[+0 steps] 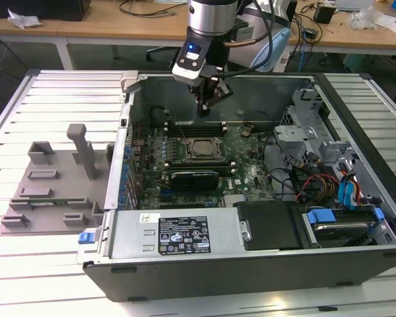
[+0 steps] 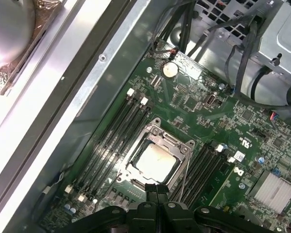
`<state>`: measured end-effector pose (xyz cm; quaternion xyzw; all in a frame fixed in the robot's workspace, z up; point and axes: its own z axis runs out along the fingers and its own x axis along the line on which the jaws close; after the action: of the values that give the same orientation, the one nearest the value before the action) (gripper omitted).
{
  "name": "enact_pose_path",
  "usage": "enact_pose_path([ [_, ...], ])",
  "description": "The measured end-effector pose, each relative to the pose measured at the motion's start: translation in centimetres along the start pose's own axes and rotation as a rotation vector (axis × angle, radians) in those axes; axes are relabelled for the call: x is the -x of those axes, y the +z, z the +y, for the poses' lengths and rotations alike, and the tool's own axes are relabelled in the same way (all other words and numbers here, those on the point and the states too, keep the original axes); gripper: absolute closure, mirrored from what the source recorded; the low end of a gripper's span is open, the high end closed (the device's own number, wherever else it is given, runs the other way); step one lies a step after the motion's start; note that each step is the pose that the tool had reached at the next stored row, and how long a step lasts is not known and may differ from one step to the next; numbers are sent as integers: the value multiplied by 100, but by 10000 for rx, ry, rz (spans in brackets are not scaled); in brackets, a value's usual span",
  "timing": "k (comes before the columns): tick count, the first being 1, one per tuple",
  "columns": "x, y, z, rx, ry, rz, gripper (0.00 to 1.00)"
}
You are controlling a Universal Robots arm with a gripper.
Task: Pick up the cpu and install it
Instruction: 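Install the first cpu locking lever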
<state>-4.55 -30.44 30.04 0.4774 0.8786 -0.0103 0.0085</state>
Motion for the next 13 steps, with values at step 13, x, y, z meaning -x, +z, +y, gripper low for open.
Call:
enact_pose_path([
  [13,0,0,0,19,-775,-8,89],
])
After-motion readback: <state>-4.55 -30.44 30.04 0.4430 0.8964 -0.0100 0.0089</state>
